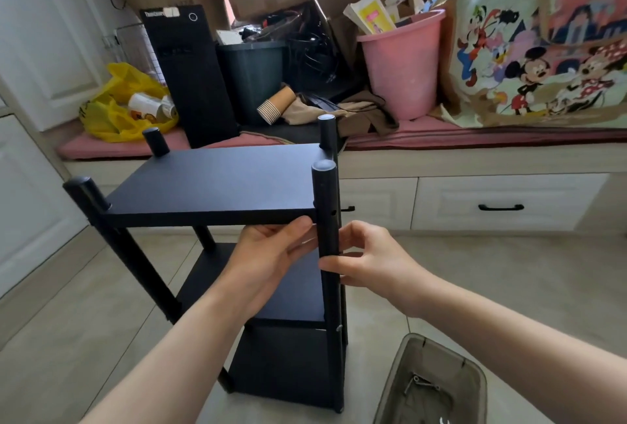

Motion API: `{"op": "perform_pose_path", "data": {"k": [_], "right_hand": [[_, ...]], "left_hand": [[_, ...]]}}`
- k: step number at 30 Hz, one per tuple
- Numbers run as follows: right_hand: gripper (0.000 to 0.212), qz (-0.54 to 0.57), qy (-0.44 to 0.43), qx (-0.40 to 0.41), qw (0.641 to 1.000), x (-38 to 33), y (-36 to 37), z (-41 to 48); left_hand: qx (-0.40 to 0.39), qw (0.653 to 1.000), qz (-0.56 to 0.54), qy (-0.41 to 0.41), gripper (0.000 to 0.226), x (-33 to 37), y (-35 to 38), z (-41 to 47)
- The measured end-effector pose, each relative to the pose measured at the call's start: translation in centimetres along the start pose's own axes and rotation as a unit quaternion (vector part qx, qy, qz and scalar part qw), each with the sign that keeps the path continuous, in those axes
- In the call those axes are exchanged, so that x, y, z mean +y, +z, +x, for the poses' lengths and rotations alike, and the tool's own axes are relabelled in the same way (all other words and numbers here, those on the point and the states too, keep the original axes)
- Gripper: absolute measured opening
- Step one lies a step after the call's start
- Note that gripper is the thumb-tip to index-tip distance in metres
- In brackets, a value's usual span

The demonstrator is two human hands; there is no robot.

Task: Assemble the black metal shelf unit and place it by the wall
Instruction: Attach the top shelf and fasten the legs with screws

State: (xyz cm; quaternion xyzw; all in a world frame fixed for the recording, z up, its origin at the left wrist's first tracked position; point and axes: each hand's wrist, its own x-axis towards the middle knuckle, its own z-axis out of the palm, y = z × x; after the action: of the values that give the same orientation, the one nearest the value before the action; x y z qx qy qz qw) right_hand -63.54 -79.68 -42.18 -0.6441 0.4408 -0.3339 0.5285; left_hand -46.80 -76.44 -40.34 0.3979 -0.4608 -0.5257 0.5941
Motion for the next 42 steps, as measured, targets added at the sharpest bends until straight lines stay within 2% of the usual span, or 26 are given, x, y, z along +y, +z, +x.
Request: {"op": "perform_pose_path", "data": {"k": [8,14,17,21,25,28,32,35,38,42], "right_hand": [[0.028,-0.041,-0.027,-0.029,0.998,0.1,0.1,-0.1],[0.028,-0.035,-0.05,0.02,0.998,0.3,0.6,-0.4],[0.028,-0.024,-0.045,0.028,0.998,0.0,0.7,-0.5],[0.026,-0.02,-0.014,-0.004,1.0,-0.1,0.3,-0.7],[0.034,-0.051,0.033,-0.051,0.997,0.7,-1.0,-1.0],[0.036,-0.127,0.098,-0.054,0.985,3.1,-1.9,-1.1],[0.03,-0.236,0.276,-0.086,0.928,9.8,-1.8,-1.1],[0.028,-0.292,0.363,-0.112,0.878,16.1,0.1,-2.2],[0.032,-0.308,0.391,-0.122,0.859,20.5,2.1,-3.9],[0.048,-0.298,0.41,-0.121,0.854,25.3,4.5,-5.6]], "left_hand": [[-0.017,1.0,-0.009,0.005,0.027,0.5,0.0,-0.9],[0.008,1.0,-0.017,-0.002,0.023,0.5,0.3,-1.0],[0.007,1.0,-0.008,-0.001,0.026,0.4,0.4,-1.0],[-0.002,1.0,-0.007,-0.008,0.025,0.4,0.3,-1.2],[-0.02,1.0,-0.014,-0.013,0.023,0.6,0.4,-1.4],[-0.031,0.999,-0.018,-0.019,0.026,0.8,0.3,-1.5],[-0.035,0.999,-0.022,-0.021,0.025,0.6,0.1,-1.5],[-0.038,0.999,-0.027,-0.02,0.025,0.5,0.1,-1.4],[-0.042,0.999,-0.029,-0.015,0.026,0.4,0.2,-1.4],[-0.042,0.999,-0.029,-0.014,0.025,0.1,0.2,-1.6]]}}
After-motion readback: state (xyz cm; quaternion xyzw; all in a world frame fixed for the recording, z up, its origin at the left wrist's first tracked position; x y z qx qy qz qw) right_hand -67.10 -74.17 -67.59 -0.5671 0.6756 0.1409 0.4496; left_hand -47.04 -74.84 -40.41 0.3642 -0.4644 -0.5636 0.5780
